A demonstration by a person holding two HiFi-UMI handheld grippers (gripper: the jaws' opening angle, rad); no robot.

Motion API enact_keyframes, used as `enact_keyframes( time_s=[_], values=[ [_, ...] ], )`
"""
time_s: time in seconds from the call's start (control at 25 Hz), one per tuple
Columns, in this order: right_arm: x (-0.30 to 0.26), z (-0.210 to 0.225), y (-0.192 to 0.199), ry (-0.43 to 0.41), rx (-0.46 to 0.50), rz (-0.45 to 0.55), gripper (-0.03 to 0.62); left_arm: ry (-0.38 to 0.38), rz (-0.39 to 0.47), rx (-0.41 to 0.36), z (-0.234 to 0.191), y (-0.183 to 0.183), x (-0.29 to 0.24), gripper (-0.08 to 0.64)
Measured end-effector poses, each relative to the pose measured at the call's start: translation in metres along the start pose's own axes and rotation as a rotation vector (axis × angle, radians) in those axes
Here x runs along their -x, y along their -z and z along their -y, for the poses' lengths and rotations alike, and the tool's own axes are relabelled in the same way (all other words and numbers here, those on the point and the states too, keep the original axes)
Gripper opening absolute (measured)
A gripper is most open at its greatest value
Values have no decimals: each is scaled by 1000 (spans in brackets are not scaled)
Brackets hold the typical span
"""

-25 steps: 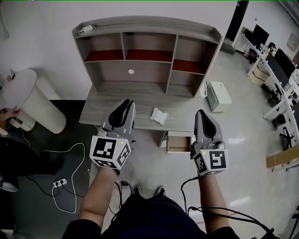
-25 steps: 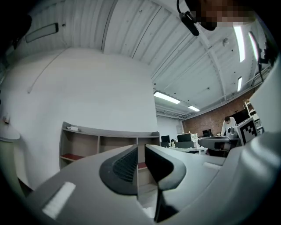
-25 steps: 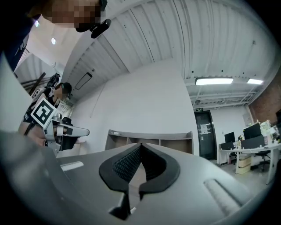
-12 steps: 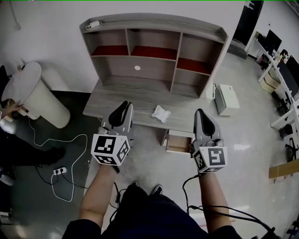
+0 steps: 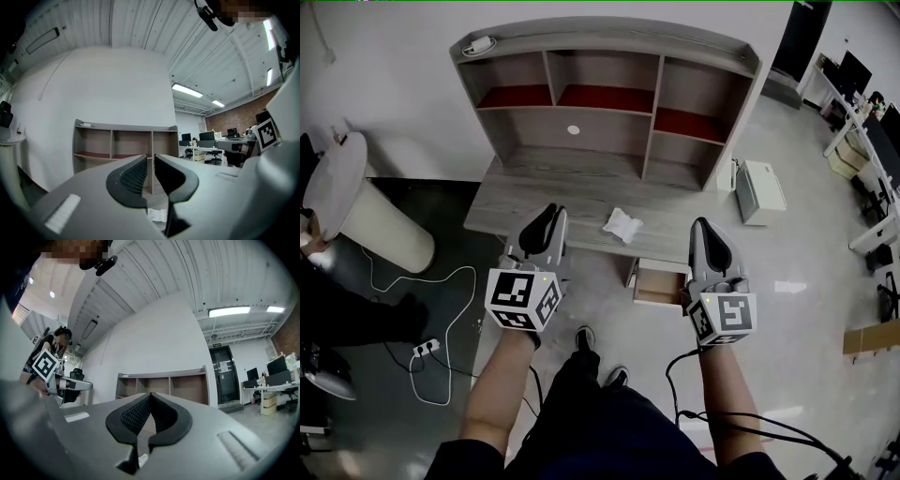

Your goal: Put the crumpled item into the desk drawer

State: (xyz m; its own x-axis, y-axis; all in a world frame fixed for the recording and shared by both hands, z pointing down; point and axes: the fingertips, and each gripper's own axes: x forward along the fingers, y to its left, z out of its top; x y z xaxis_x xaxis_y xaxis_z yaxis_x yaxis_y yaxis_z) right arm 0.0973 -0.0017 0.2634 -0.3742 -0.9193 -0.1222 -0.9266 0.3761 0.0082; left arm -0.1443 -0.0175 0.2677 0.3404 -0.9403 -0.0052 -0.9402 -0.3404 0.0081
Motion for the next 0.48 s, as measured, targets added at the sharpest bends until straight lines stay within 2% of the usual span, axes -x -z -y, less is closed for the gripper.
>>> enact_keyframes(
  time_s=[0.2, 0.48],
  values=[
    [-22, 8, 14, 27, 10, -31, 6, 27, -33, 13, -12, 22, -28, 54],
    [-71, 12, 30, 77, 10, -54, 6, 67, -61, 40, -49, 44, -77, 54]
  ],
)
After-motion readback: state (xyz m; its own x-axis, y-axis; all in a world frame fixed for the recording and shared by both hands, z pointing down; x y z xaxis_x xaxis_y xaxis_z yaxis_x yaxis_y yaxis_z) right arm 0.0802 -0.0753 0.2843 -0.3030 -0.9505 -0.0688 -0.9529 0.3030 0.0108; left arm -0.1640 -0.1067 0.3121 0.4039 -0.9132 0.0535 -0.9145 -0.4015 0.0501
